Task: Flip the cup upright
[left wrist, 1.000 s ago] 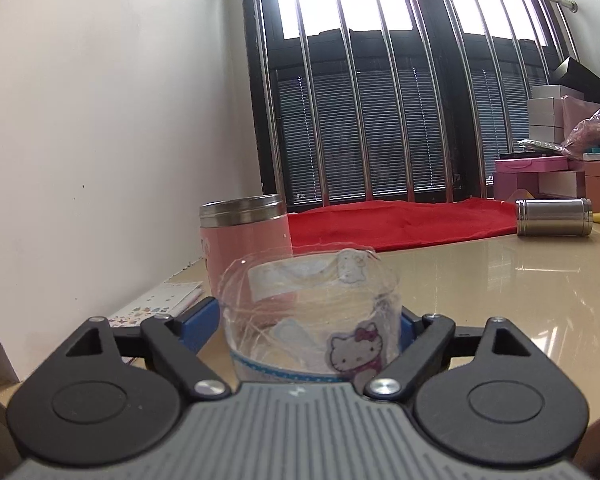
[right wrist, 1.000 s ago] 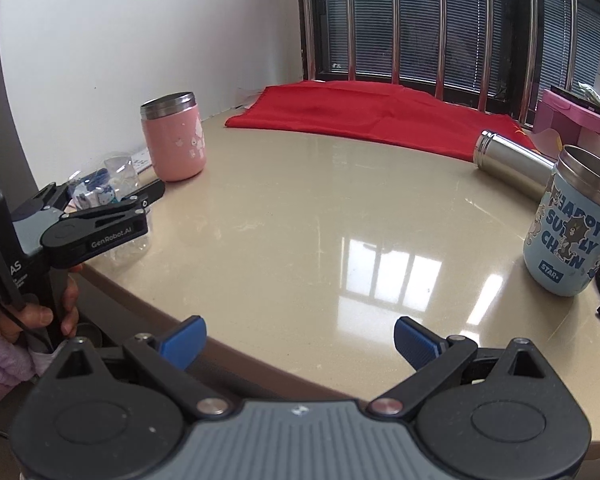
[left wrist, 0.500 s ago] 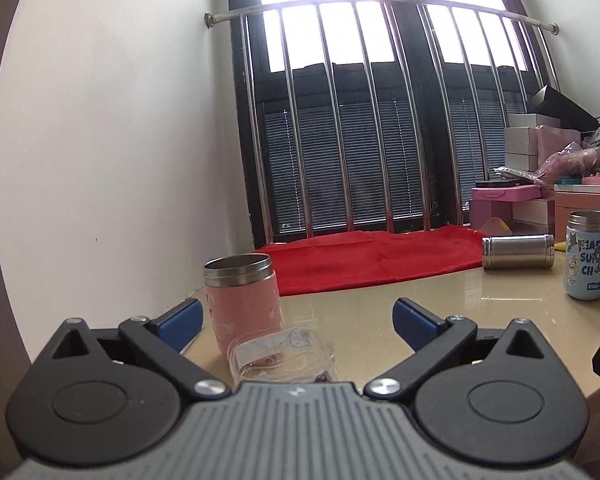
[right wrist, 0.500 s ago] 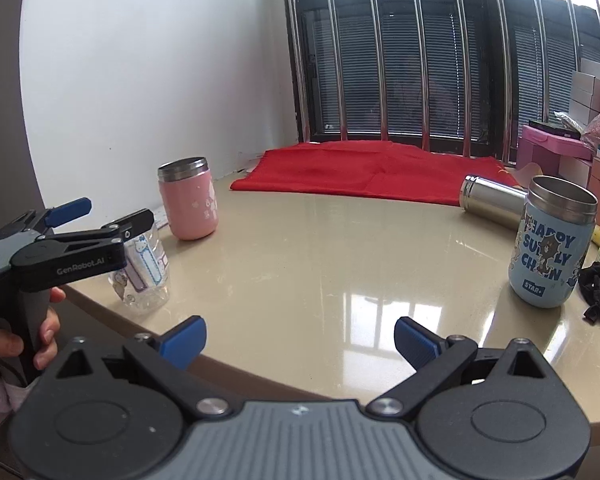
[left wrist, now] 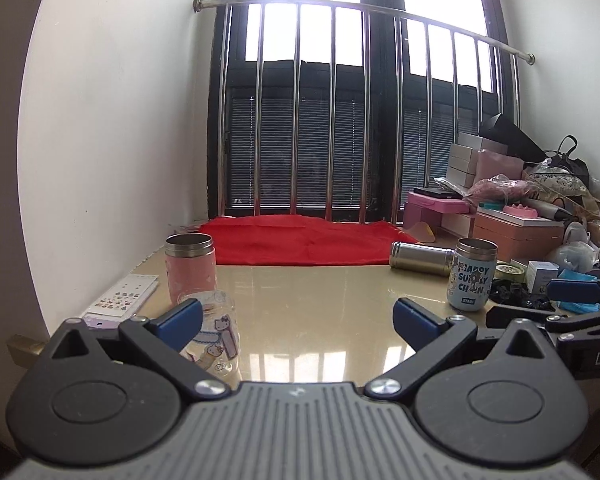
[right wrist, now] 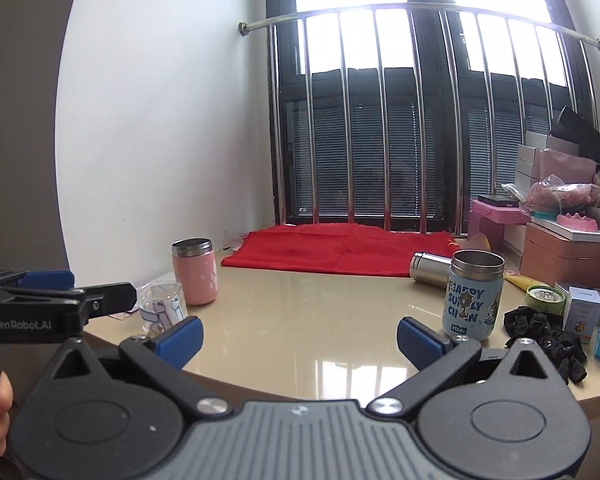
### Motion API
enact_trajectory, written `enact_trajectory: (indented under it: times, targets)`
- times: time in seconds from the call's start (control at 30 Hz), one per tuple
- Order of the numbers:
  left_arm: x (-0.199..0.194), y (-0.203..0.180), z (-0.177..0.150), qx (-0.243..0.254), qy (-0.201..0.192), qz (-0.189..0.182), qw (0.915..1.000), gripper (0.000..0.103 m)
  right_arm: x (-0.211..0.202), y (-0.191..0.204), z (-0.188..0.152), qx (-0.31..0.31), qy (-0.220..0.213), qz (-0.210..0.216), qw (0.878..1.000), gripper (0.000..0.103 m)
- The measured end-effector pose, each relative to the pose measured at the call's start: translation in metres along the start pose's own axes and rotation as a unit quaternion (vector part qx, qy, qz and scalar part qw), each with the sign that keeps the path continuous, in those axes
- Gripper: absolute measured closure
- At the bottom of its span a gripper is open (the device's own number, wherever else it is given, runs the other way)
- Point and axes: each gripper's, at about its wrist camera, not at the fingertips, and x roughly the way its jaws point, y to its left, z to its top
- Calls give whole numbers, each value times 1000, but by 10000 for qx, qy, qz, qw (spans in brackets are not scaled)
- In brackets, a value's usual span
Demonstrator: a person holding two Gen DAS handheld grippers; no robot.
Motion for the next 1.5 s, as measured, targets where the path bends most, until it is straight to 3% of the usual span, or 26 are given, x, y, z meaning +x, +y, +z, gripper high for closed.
enact_trajectory:
  times: [0.3, 1.5]
  targets:
    - [-5, -6, -3, -1, 6, 24, 10000, 0, -9, -5, -2, 79, -220, -112, 9997, 0]
    - [-5, -6, -4, -31, -20, -38, 10000, 0, -12, -4, -6, 93, -225, -171, 9996, 0]
